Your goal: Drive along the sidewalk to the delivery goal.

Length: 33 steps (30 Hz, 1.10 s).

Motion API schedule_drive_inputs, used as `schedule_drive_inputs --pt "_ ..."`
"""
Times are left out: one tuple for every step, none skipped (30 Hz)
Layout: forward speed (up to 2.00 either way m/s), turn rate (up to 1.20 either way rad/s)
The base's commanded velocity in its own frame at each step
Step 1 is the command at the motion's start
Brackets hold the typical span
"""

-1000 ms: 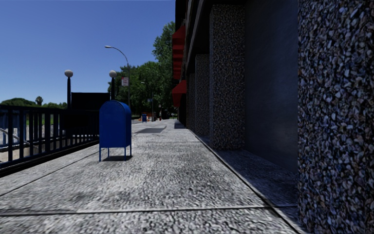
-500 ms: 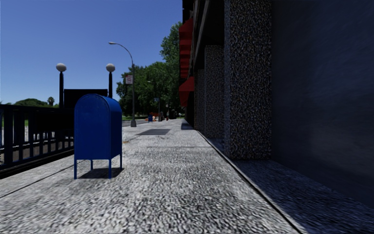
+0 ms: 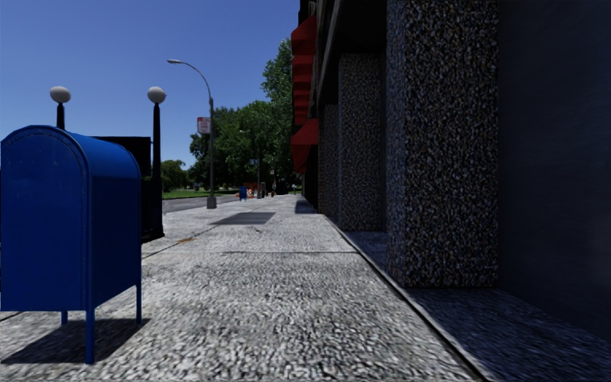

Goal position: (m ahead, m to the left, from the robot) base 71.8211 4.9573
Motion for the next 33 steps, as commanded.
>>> schedule_drive_inputs --pt "2.00 0.00" --pt "2.00 0.03" --pt "2.00 0.14" --pt "2.00 0.14" --pt "2.00 0.23" --pt "2.00 0.26" --pt "2.00 0.28" --pt "2.00 0.28" --pt "2.00 0.30" --pt "2.00 0.31" --pt "2.00 0.32" --pt "2.00 0.32" --pt "2.00 0.32" --pt "2.00 0.33" --pt "2.00 0.33" --pt "2.00 0.34" --pt "2.00 0.25" --pt "2.00 0.12" --pt "2.00 0.12" --pt "2.00 0.00" --pt "2.00 0.00" --pt "2.00 0.00" --pt "2.00 0.00" --pt "2.00 0.00" --pt "2.00 0.00" --pt "2.00 0.00" --pt "2.00 0.00" --pt "2.00 0.00" --pt "2.00 0.00" --pt "2.00 0.00" --pt "2.00 0.00" --pt "2.00 0.00" --pt "2.00 0.00"
